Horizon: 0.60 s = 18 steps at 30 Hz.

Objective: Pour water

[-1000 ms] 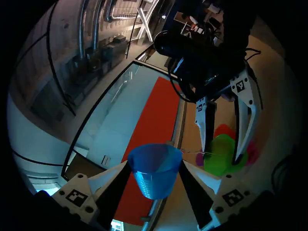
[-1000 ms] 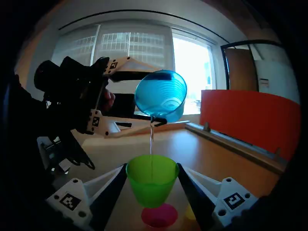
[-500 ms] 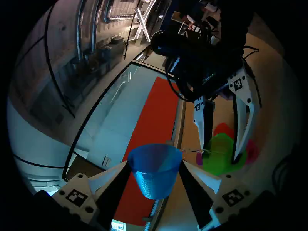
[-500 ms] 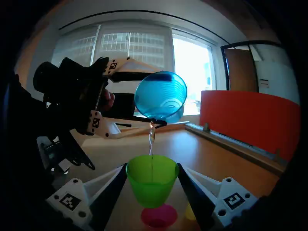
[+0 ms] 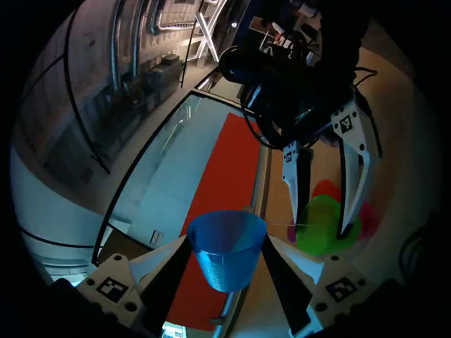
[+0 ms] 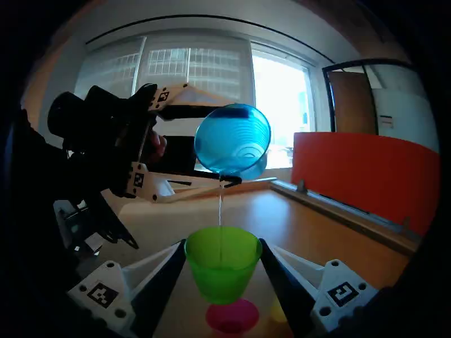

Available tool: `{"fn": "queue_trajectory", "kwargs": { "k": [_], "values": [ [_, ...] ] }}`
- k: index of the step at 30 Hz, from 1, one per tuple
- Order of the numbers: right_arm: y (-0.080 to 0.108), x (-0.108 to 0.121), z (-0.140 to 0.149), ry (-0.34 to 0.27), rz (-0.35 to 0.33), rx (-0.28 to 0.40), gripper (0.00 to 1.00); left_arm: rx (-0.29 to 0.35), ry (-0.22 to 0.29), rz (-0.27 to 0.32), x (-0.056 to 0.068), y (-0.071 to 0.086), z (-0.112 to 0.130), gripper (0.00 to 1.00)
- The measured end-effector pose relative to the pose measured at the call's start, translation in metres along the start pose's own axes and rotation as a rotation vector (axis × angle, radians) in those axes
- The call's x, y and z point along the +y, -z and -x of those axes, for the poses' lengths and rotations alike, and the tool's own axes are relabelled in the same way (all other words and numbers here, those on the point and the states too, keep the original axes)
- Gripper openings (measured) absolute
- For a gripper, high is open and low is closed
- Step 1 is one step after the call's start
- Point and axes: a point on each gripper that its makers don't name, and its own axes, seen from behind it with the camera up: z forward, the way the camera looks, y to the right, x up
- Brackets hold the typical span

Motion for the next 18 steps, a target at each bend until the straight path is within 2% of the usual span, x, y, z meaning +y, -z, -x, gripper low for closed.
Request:
{"fn": "queue_trajectory", "kwargs": {
  "k": [18],
  "values": [
    [-0.0008,0.0,0.0003,0.003,0.0,-0.001,0.94,-0.006,-0.029,-0.001,0.0007,0.0006,0.0008,0.85]
  ]
}}
